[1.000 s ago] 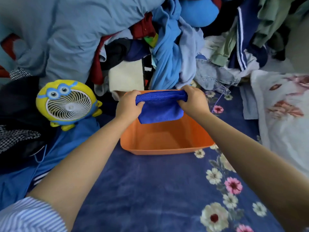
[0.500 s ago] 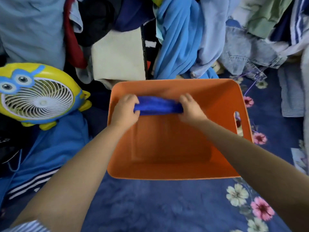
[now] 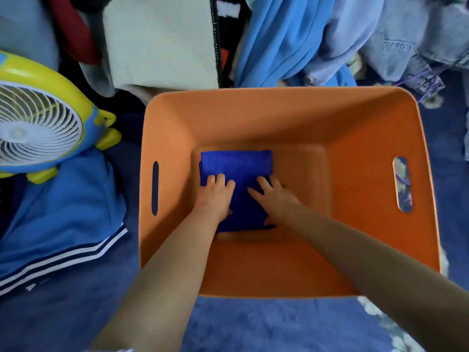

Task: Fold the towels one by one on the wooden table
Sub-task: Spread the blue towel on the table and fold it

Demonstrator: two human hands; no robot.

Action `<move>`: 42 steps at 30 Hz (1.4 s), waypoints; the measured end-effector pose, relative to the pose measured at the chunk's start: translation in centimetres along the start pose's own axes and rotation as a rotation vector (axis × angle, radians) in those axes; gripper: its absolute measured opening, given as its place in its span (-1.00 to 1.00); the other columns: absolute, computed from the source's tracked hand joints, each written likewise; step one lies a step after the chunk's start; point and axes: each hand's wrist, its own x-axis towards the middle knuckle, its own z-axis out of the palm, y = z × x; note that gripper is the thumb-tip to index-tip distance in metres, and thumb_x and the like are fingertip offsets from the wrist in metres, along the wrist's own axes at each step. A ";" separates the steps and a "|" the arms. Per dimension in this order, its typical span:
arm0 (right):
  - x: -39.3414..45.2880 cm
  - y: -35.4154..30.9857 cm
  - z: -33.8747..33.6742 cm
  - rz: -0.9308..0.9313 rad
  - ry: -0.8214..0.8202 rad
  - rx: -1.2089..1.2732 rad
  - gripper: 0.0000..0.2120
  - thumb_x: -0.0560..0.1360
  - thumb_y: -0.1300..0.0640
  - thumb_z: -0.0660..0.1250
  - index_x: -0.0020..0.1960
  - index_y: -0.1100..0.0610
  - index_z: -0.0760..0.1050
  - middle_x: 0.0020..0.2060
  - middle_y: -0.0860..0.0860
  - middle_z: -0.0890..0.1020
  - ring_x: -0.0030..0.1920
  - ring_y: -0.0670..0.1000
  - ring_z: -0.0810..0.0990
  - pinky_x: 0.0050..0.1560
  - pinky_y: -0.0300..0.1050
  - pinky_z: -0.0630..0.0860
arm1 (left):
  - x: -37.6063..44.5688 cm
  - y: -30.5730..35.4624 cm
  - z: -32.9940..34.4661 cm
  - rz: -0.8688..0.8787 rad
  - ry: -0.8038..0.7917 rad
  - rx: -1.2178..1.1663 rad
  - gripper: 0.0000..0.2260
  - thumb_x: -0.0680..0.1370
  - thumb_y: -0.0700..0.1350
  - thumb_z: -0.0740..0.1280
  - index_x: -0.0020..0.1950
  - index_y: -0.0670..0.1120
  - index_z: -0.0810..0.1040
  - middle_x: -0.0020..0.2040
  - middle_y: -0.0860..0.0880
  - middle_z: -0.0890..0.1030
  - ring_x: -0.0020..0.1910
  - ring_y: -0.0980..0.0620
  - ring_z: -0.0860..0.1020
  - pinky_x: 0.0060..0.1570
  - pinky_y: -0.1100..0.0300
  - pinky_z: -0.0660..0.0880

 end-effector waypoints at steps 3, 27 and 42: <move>0.5 -1.5 1.7 0.046 0.009 0.079 -0.23 0.54 0.14 0.22 0.50 0.02 -0.27 0.49 0.13 -0.25 0.48 0.28 -0.22 0.33 0.01 0.34 | 0.7 0.2 1.1 -0.076 -0.098 0.016 -0.25 0.48 -0.02 0.39 0.50 -0.10 -0.01 0.50 -0.16 -0.01 0.49 -0.25 0.01 0.30 0.01 0.35; -7.1 -0.6 -6.4 0.293 0.261 0.417 -0.62 0.51 0.20 0.17 0.32 0.16 0.29 0.29 0.11 0.36 0.32 0.14 0.31 0.15 0.00 0.42 | -6.3 0.7 -7.1 -0.116 0.090 0.067 -0.72 0.58 -0.12 0.19 0.28 -0.14 0.42 0.32 -0.12 0.33 0.35 -0.09 0.28 0.18 0.07 0.36; -33.2 -2.2 -9.9 0.303 0.745 0.284 -0.72 0.51 0.16 0.17 0.18 0.24 0.42 0.18 0.19 0.48 0.23 0.21 0.42 0.18 0.05 0.35 | -28.9 11.5 -15.4 -0.082 0.519 0.151 -0.74 0.57 -0.15 0.18 0.25 -0.14 0.44 0.27 -0.13 0.45 0.31 -0.12 0.35 0.26 0.03 0.27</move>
